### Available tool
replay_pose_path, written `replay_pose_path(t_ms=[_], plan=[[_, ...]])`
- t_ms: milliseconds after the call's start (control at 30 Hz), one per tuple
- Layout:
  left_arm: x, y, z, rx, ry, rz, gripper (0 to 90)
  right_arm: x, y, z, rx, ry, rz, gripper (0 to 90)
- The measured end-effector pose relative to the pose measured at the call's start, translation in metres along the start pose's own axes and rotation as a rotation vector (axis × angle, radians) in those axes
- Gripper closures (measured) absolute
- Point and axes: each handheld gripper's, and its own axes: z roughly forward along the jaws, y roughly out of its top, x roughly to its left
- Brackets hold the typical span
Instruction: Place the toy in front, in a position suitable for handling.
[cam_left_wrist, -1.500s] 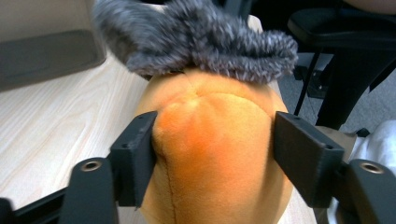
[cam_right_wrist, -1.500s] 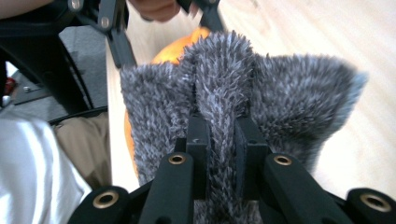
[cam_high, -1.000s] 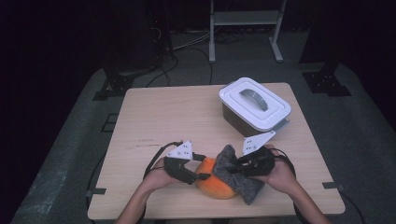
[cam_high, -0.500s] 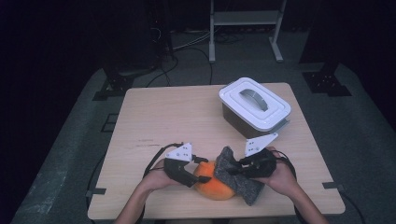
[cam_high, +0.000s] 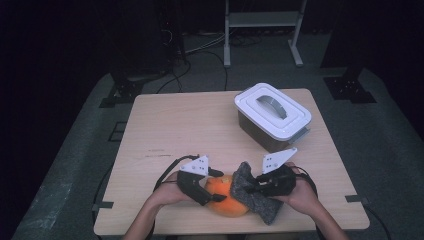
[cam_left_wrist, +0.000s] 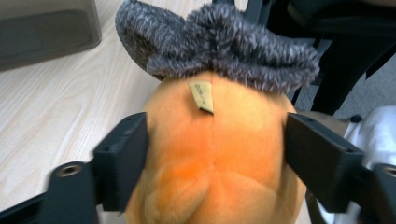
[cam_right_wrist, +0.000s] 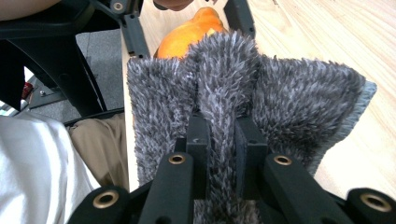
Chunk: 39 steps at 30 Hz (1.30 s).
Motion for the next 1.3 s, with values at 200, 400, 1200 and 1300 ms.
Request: replay_pose_path(t_ms=[200, 400, 1200, 1300], plan=[[-0.001, -0.003, -0.003, 0.013, -0.011, 0.031, 35.4, -0.008, -0.015, -0.004, -0.016, 0.008, 0.042, 78.0], [0.000, -0.004, -0.003, 0.006, -0.034, 0.011, 32.7, -0.013, -0.031, -0.006, -0.012, 0.005, 0.090, 78.1], [0.004, -0.005, -0.004, -0.058, 0.082, 0.047, 27.8, -0.024, -0.016, -0.005, -0.017, -0.012, 0.080, 78.4], [0.000, -0.004, -0.001, -0.049, 0.075, 0.093, 33.7, -0.023, -0.019, -0.010, -0.007, -0.029, 0.083, 78.4]])
